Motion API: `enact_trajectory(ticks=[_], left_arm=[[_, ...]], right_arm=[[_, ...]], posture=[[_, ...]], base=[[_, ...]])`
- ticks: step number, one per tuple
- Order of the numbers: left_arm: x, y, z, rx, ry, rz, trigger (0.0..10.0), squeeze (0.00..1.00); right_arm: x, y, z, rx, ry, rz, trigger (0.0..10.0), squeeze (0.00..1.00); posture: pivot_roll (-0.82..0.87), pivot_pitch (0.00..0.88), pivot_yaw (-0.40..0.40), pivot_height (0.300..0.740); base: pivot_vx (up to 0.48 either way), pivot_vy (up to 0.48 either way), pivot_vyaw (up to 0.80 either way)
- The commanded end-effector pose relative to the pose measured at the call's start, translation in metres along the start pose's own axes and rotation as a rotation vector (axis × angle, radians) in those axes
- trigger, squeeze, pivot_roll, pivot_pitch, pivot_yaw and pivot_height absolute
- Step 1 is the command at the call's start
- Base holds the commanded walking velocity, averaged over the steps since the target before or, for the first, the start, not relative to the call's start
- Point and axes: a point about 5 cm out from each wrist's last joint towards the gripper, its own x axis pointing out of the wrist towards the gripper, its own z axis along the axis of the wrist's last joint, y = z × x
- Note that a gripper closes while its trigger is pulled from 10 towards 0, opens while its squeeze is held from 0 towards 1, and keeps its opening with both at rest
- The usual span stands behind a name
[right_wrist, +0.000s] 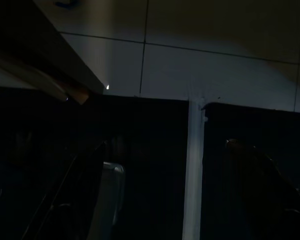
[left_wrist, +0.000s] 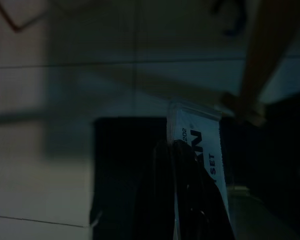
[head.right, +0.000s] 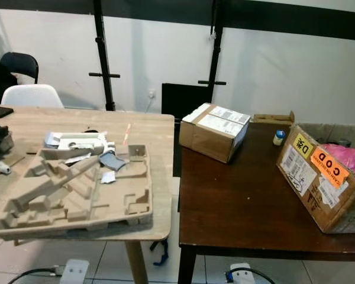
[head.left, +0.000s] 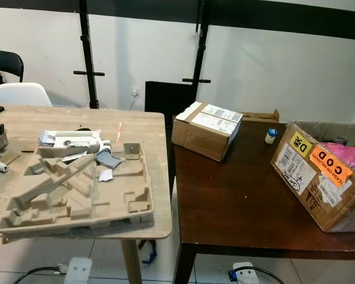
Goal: Picking trash to rubbish bin
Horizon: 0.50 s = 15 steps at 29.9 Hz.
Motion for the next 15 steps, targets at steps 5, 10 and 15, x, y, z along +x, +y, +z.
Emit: enact_trajectory(ticks=[5, 10, 15], left_arm=[[-0.003, -0.013, -0.015, 0.000, 0.039, -0.033, 10.0, 0.00], [-0.003, -0.019, -0.015, 0.031, 0.040, -0.086, 10.0, 0.00], [-0.002, -0.018, -0.012, 0.010, 0.026, -0.064, 10.0, 0.00]], right_arm=[[-0.001, 0.000, -0.007, 0.006, 0.016, -0.007, 10.0, 0.00], [-0.003, -0.004, -0.021, -0.048, 0.058, -0.011, 10.0, 0.00], [-0.002, -0.003, -0.010, -0.044, 0.011, -0.001, 10.0, 0.00]], posture=[[0.07, 0.026, -0.059, 0.740], [0.06, 0.036, -0.060, 0.740], [0.06, 0.039, -0.066, 0.740]], base=[[0.000, 0.000, 0.00], [0.000, 0.000, 0.00], [0.000, 0.000, 0.00]])
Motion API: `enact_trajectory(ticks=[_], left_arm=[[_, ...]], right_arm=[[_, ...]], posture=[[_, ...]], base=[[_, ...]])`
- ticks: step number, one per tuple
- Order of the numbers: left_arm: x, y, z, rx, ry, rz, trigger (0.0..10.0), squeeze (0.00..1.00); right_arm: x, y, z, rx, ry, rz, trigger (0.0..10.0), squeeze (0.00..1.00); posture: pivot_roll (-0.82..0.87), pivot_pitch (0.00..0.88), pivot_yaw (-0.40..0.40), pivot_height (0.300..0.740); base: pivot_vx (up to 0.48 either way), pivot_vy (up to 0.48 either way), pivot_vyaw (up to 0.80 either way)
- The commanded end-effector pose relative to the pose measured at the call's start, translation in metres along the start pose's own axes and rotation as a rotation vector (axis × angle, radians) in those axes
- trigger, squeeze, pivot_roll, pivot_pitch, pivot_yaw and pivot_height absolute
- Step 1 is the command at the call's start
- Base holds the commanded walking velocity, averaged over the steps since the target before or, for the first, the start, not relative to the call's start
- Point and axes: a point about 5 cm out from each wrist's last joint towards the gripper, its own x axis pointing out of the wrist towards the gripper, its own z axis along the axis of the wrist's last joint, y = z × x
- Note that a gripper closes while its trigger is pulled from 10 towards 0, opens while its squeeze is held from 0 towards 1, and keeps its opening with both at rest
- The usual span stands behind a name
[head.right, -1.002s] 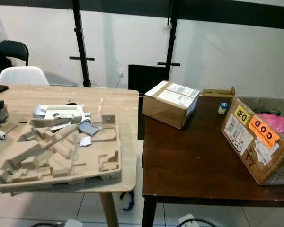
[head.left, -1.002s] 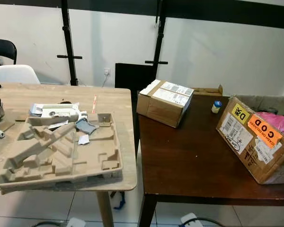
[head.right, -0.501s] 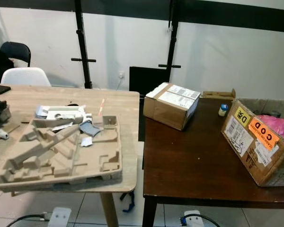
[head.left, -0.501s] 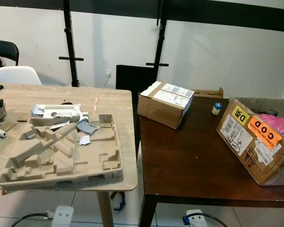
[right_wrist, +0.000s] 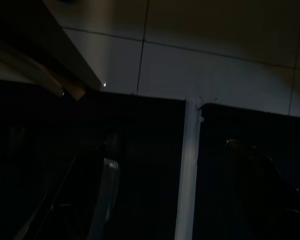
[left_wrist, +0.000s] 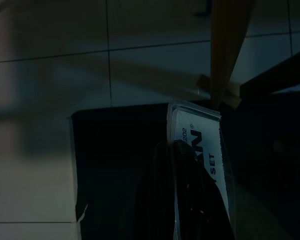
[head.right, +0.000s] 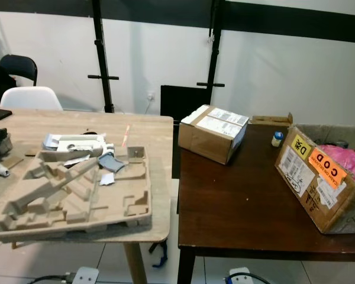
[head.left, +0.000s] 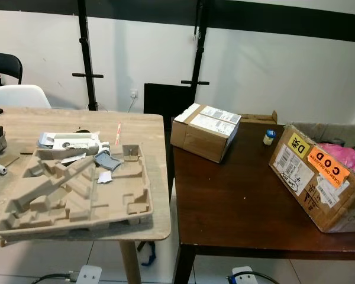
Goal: Picking trash to rubbish bin
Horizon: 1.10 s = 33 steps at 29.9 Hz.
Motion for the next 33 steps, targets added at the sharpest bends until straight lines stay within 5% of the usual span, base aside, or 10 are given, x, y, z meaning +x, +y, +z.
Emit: enact_trajectory(ticks=[1, 33], left_arm=[[0.000, -0.002, -0.001, -0.006, 0.001, 0.001, 10.0, 0.00], [0.000, -0.013, -0.005, 0.011, 0.006, -0.033, 10.0, 0.00]], right_arm=[[-0.002, -0.004, -0.010, 0.011, 0.026, -0.011, 10.0, 0.00], [-0.002, -0.005, -0.011, 0.002, 0.030, -0.015, 10.0, 0.00]], posture=[[0.06, 0.039, -0.066, 0.740], [0.03, 0.041, -0.068, 0.740]], base=[[0.000, -0.266, 0.00], [0.000, -0.347, 0.00]])
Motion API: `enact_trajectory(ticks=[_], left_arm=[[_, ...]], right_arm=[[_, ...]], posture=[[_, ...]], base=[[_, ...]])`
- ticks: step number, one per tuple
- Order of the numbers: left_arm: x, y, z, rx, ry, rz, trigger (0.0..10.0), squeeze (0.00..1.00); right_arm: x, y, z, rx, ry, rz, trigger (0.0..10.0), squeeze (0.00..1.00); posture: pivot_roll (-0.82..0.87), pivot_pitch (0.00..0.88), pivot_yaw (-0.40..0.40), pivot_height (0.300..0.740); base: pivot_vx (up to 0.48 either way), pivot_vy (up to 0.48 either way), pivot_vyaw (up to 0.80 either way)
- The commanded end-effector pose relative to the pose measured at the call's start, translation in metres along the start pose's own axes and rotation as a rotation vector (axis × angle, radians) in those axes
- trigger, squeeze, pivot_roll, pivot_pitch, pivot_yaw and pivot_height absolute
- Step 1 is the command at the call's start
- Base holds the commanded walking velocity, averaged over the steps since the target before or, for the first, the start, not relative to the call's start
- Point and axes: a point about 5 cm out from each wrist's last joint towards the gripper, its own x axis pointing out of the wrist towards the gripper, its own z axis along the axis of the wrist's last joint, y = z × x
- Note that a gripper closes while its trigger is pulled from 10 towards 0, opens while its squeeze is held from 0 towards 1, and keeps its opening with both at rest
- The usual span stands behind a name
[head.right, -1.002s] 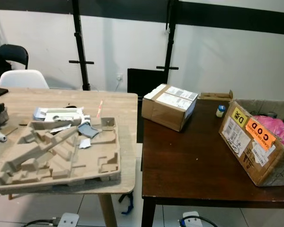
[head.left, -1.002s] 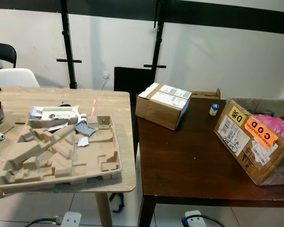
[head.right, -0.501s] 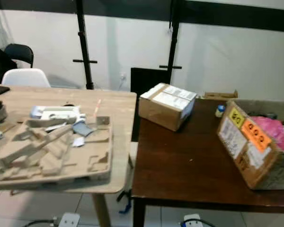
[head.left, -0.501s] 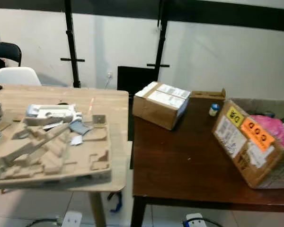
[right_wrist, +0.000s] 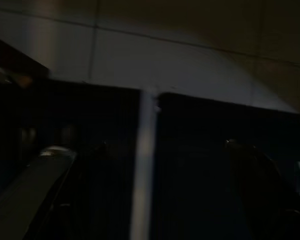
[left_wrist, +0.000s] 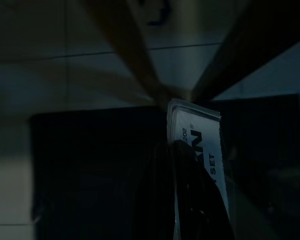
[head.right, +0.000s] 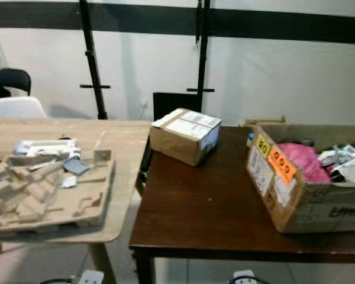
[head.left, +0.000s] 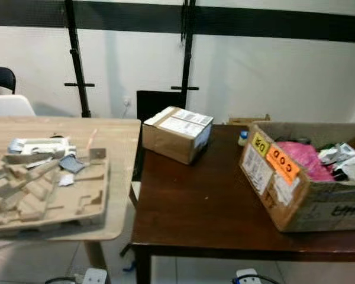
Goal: Picking trash to rubbish bin
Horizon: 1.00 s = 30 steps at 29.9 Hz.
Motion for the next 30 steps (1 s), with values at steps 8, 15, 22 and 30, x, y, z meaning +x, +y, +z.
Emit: enact_trajectory(ticks=[8, 15, 22, 30], left_arm=[[0.0007, -0.0047, 0.0011, 0.015, 0.000, -0.018, 10.0, 0.00], [0.0008, -0.0053, 0.0012, 0.015, 0.000, -0.019, 10.0, 0.00], [0.0009, -0.0057, 0.0012, 0.016, 0.000, -0.022, 10.0, 0.00], [0.0013, -0.0069, 0.0029, 0.012, -0.008, -0.027, 10.0, 0.00]], right_arm=[[-0.0014, -0.0040, -0.0060, -0.005, 0.015, -0.007, 10.0, 0.00], [-0.0012, -0.0045, -0.0050, -0.008, 0.013, -0.007, 10.0, 0.00], [-0.0013, -0.0051, -0.0054, -0.009, 0.015, -0.010, 10.0, 0.00], [-0.0014, -0.0059, -0.0054, -0.009, 0.015, -0.011, 10.0, 0.00]], posture=[[0.03, 0.041, -0.070, 0.740], [0.03, 0.041, -0.071, 0.740], [0.02, 0.039, -0.069, 0.740], [0.02, 0.041, -0.070, 0.740]], base=[[0.000, -0.352, 0.00], [0.000, -0.352, 0.00], [0.000, -0.352, 0.00], [0.000, -0.352, 0.00]])
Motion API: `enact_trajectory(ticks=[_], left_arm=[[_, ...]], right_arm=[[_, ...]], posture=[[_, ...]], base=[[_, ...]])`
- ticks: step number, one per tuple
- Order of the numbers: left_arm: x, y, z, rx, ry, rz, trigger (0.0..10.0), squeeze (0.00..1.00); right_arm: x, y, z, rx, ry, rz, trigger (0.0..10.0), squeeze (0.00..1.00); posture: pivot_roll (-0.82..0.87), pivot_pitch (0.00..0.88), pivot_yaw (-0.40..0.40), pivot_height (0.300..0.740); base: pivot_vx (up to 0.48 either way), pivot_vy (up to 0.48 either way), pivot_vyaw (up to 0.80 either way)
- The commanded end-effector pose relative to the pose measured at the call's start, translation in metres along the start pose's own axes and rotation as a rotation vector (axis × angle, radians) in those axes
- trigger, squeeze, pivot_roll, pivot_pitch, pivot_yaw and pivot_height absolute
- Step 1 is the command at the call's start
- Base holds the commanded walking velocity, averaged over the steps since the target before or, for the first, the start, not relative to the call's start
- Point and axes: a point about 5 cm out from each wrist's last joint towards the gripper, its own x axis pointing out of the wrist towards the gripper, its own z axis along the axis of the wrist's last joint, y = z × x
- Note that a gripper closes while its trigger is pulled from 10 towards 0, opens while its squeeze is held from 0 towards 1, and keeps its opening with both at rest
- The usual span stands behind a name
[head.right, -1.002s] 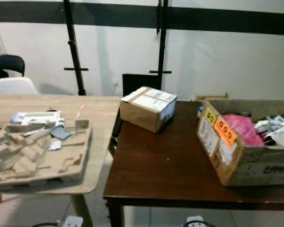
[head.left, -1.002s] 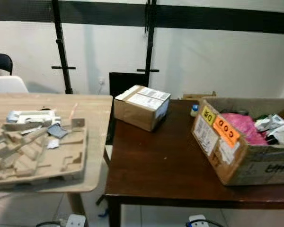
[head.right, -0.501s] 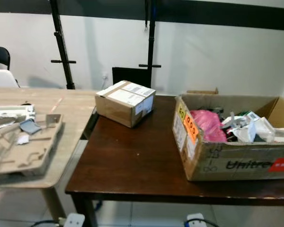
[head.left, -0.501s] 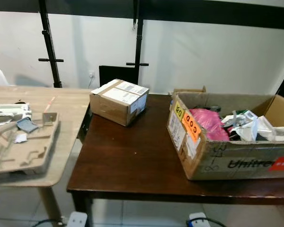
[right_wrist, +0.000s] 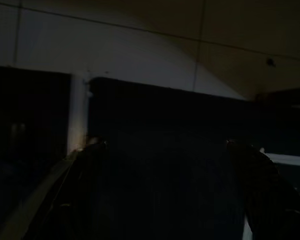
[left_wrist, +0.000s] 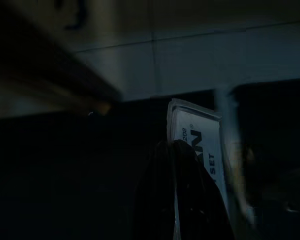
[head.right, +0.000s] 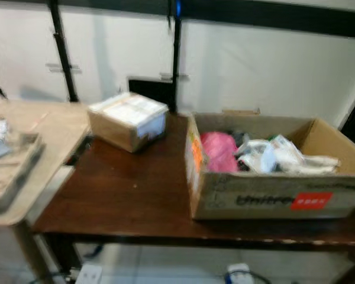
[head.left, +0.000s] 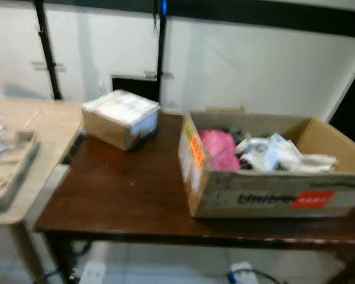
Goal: Picking trash to rubbish bin
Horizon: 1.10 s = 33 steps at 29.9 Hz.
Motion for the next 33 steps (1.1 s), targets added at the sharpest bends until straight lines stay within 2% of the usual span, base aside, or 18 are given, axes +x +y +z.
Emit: enact_trajectory(ticks=[1, 30, 31, 33], left_arm=[[-0.0006, -0.0030, -0.0037, -0.003, 0.010, -0.007, 10.0, 0.00], [0.0006, -0.0035, 0.0004, -0.025, -0.001, 0.001, 10.0, 0.00], [0.0010, -0.0042, -0.0003, -0.063, 0.016, -0.002, 10.0, 0.00], [0.0013, -0.0050, 0.0001, -0.076, 0.017, -0.011, 10.0, 0.00]], right_arm=[[-0.0011, -0.0072, -0.0047, 0.008, 0.018, -0.022, 10.0, 0.00], [-0.0009, -0.0103, -0.0041, 0.011, 0.027, -0.027, 10.0, 0.00], [-0.0008, -0.0103, -0.0036, 0.014, 0.026, -0.028, 10.0, 0.00], [-0.0007, -0.0102, -0.0031, 0.016, 0.025, -0.028, 10.0, 0.00]], posture=[[0.02, 0.041, -0.070, 0.740], [0.03, 0.034, -0.077, 0.740], [0.03, 0.031, -0.074, 0.740], [0.03, 0.031, -0.074, 0.740]], base=[[0.000, -0.352, 0.00], [0.000, -0.350, 0.00], [0.000, 0.000, 0.00], [0.000, 0.480, 0.00]])
